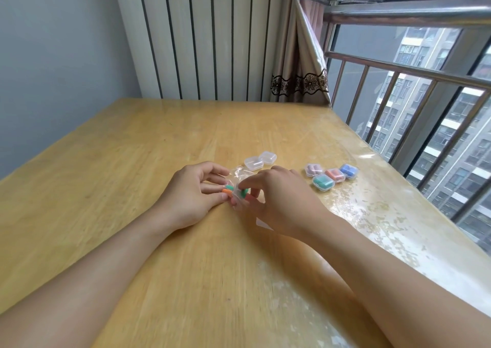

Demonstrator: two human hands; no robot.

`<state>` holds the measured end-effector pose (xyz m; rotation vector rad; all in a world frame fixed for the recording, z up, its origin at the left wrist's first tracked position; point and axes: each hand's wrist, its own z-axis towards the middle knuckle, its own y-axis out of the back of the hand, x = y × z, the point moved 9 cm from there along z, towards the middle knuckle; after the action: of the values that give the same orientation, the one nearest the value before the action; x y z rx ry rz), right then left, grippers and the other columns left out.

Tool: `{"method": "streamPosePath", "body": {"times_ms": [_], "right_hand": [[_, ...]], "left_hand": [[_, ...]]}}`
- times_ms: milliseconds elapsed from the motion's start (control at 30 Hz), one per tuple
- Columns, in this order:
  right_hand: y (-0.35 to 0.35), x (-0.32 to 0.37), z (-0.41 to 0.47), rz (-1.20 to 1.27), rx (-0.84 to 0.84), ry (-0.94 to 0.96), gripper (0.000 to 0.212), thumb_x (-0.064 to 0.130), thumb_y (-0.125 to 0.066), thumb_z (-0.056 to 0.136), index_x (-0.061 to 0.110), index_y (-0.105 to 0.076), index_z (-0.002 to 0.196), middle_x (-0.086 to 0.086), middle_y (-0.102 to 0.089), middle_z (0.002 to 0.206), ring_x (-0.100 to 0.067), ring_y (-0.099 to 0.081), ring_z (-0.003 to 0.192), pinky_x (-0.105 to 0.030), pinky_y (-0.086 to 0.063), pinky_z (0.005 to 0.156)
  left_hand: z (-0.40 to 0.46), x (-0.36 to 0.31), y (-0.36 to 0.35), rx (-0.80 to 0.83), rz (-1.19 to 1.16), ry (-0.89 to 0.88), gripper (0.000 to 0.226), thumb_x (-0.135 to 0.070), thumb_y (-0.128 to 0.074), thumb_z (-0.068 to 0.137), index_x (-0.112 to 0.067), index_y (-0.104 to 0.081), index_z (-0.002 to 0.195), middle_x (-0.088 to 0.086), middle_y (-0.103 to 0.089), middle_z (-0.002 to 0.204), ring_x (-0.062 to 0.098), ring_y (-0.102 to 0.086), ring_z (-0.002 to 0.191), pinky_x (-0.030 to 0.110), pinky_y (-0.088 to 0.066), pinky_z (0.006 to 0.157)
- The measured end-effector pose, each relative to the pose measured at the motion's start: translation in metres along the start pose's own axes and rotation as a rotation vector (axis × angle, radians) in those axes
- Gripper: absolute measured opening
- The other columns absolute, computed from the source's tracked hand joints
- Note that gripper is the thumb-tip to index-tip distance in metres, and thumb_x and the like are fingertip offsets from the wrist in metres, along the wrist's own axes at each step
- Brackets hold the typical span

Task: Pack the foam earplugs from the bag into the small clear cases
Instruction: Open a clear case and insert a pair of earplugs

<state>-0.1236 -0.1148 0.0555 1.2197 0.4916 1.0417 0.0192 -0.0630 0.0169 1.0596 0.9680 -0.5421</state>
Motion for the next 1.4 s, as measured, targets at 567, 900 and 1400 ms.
{"method": "streamPosePath", "body": {"times_ms": [567, 900, 1400], "right_hand": [[-0.004, -0.018, 0.004, 0.006, 0.053, -0.104, 0.019, 0.026, -0.062, 0.091, 0.025, -0.068, 0.109, 0.004, -0.073, 0.093, -0.021, -0.064, 0.089, -0.031, -0.040, 0.067], [-0.007, -0.021, 0.004, 0.063, 0.108, -0.115, 0.021, 0.025, -0.061, 0.090, 0.034, -0.071, 0.106, 0.003, -0.071, 0.086, -0.019, -0.065, 0.079, -0.031, -0.048, 0.062], [-0.012, -0.020, 0.004, 0.123, 0.182, -0.089, 0.018, 0.026, -0.062, 0.093, 0.034, -0.070, 0.106, 0.003, -0.071, 0.088, -0.019, -0.065, 0.077, -0.034, -0.050, 0.065]], "left_hand": [[-0.009, -0.022, 0.002, -0.123, 0.397, -0.100, 0.032, -0.054, -0.079, 0.068, -0.026, -0.070, 0.080, -0.015, -0.068, 0.098, -0.005, -0.062, 0.090, 0.022, -0.053, 0.084], [-0.007, -0.016, 0.000, -0.084, 0.397, -0.103, 0.015, -0.040, -0.081, 0.075, -0.033, -0.069, 0.082, -0.014, -0.068, 0.100, 0.000, -0.067, 0.101, 0.027, -0.055, 0.089], [-0.007, -0.019, -0.002, -0.089, 0.422, -0.098, 0.015, -0.040, -0.080, 0.079, -0.033, -0.067, 0.082, -0.015, -0.067, 0.101, 0.004, -0.067, 0.104, 0.030, -0.054, 0.088]]}}
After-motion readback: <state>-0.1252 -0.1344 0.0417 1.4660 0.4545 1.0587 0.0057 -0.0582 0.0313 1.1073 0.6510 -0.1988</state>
